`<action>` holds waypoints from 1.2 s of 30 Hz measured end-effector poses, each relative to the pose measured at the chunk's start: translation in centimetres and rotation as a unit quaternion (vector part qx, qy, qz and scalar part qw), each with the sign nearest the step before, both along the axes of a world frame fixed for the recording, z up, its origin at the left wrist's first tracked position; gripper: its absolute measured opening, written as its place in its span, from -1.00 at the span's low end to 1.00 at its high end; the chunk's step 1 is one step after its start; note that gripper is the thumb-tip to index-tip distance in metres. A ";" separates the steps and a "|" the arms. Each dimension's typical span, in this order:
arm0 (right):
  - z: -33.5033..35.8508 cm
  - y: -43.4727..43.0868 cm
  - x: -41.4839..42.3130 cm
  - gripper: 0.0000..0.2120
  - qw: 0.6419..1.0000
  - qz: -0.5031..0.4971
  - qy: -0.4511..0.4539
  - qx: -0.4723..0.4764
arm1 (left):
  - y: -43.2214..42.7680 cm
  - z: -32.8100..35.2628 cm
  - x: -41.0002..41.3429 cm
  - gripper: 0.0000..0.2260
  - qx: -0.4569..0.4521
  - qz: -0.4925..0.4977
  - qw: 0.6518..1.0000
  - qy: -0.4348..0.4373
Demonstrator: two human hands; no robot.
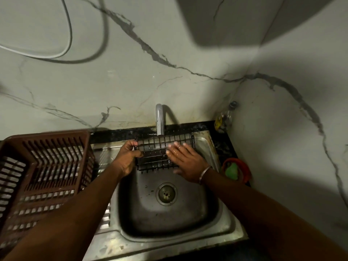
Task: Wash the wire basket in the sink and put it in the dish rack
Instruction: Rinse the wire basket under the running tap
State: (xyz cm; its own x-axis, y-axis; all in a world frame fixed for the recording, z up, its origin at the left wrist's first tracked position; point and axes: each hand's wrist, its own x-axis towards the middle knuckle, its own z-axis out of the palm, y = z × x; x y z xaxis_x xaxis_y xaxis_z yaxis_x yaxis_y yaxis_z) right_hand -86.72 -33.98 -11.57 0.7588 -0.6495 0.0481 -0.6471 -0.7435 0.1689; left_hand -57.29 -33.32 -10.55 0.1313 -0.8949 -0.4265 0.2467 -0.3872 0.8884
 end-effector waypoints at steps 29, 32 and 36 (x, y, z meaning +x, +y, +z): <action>3.8 -1.3 6.8 -0.34 0.711 -0.439 -0.481 0.264 | 5.3 1.4 2.1 -0.60 -0.004 0.045 0.998 -0.033; 3.7 -2.5 7.0 -0.36 0.544 -0.508 -0.565 0.356 | 6.0 1.2 1.8 -0.61 -0.022 0.010 0.998 -0.054; 2.6 -2.0 6.3 -0.52 0.501 -0.527 -0.568 0.384 | 6.3 1.0 1.2 -0.65 -0.023 -0.002 0.997 -0.071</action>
State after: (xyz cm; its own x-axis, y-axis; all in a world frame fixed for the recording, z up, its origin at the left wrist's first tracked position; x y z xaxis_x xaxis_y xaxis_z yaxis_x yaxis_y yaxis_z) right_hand -80.38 -36.02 -8.94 -0.2601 -0.8188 -0.5118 -0.1022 0.5504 -0.8286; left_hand -56.07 -27.05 -9.56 0.1828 -0.9139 -0.3624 0.1157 -0.3461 0.9310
